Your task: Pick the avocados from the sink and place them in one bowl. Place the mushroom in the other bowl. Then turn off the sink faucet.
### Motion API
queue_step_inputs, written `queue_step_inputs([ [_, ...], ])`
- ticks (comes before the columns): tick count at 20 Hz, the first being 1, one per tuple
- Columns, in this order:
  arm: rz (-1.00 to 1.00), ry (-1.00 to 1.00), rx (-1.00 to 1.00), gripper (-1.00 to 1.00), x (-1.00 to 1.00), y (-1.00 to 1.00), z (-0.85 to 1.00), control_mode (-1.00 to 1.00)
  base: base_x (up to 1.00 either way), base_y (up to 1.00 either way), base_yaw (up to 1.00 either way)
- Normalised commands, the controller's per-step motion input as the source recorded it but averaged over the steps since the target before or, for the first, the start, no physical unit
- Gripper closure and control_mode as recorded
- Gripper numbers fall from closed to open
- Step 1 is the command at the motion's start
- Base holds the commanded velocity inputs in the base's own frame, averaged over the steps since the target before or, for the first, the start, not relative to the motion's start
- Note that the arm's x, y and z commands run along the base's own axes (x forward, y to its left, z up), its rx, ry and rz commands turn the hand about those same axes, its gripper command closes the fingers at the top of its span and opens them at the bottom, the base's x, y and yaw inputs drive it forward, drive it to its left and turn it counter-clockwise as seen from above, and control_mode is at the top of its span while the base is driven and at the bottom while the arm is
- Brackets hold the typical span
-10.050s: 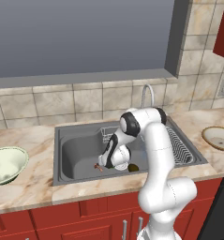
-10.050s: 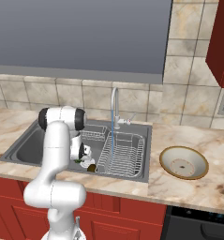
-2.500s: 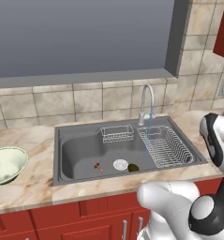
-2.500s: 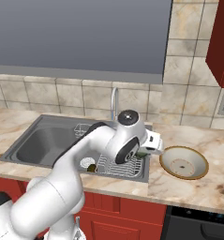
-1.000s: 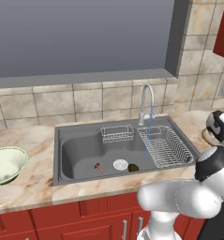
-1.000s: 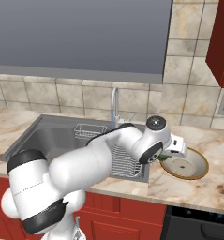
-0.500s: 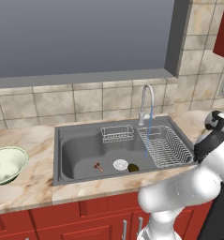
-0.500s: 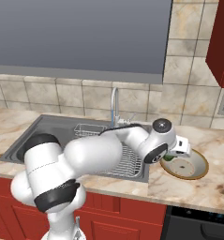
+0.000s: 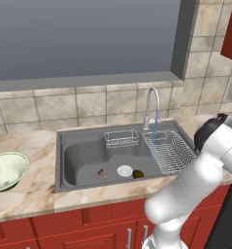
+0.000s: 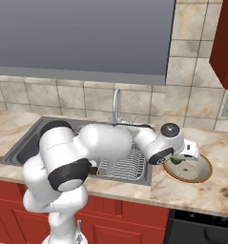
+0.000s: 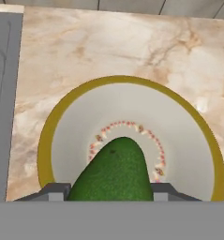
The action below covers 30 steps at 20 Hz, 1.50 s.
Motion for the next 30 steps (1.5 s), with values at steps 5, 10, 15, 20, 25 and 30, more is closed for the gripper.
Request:
queue_step_inputs([
  [5, 0.0, 0.0, 0.0, -1.0, 0.21, -0.16, -0.19, -1.0, 0.0, 0.0, 0.0],
  [10, 0.0, 0.01, 0.0, -1.0, 0.01, -0.23, -0.01, -1.0, 0.0, 0.0, 0.0],
  [15, 0.0, 0.0, 0.0, -1.0, -0.26, -0.36, 0.05, -1.0, 0.0, 0.0, 0.0],
  [20, 0.0, 0.0, 0.0, -1.0, -0.19, -0.09, 0.1, -1.0, 0.0, 0.0, 0.0],
  [25, 0.0, 0.0, -0.01, -1.0, 0.0, 0.27, 0.45, -1.0, 0.0, 0.0, 0.0],
  [30, 0.0, 0.04, -0.09, -1.0, -0.04, 0.74, 0.34, -1.0, 0.0, 0.0, 0.0],
])
